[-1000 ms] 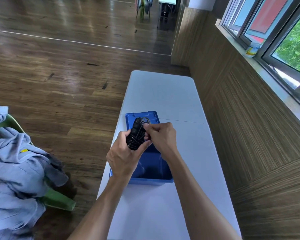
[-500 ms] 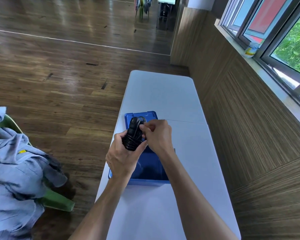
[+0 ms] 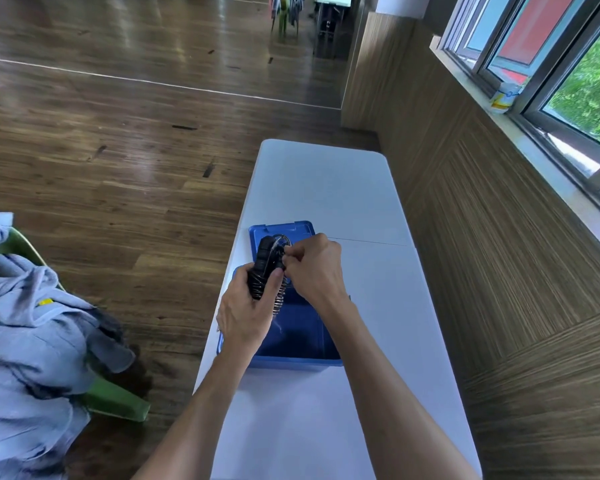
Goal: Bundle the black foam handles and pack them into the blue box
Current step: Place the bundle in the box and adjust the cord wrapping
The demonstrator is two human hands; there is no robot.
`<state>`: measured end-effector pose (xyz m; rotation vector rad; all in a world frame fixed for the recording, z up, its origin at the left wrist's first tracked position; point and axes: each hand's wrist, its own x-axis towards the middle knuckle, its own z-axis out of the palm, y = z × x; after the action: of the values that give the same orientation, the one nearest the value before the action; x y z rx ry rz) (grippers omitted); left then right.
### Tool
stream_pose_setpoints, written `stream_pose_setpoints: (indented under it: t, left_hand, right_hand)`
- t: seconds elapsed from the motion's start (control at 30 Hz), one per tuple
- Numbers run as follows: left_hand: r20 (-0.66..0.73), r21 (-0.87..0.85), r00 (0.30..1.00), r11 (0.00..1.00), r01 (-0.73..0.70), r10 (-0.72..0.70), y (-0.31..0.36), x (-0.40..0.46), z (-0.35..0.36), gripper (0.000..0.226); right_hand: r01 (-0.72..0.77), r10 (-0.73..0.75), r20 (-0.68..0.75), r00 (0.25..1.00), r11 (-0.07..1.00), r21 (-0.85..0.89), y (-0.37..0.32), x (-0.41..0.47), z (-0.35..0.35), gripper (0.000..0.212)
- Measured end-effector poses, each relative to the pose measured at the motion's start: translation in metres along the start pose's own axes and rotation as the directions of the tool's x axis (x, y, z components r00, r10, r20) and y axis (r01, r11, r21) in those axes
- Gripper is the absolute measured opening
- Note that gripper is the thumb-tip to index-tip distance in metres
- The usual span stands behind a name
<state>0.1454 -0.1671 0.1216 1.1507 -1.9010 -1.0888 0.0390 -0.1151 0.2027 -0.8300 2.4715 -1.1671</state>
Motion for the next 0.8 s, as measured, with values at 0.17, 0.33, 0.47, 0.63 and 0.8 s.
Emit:
stream_pose_setpoints:
  t: [0.17,0.33,0.47,0.63,0.8]
  left_hand:
    - [0.081,-0.149,0.996,0.988,0.036,-0.024,-0.007,0.003,0.006,0.043]
    - [0.131,-0.125,0.989,0.991,-0.051,0.068,-0.007,0.005,0.007,0.039]
    - [0.116,-0.148,0.992,0.988,-0.032,0.05,-0.008,0.005,0.004,0.042]
    - [0.106,-0.151,0.993,0.988,-0.029,0.046,-0.009,0.005,0.003,0.043]
    - [0.152,-0.131,0.986,0.99,-0.046,0.066,-0.009,0.01,0.0,0.047]
  right_hand:
    - [-0.059,0.059,-0.016,0.998,0.998,-0.027,0.003,0.003,0.001,0.019]
    - [-0.099,0.1,0.081,0.992,0.995,-0.024,0.001,0.007,-0.007,0.012]
    - [-0.122,0.114,0.149,0.982,0.991,0.048,0.003,0.007,-0.013,0.018]
    - [-0.084,0.07,0.116,0.991,0.989,0.123,0.014,-0.002,-0.006,0.03]
    - [-0.134,0.155,-0.038,0.987,0.937,0.322,0.021,-0.005,0.0,0.012]
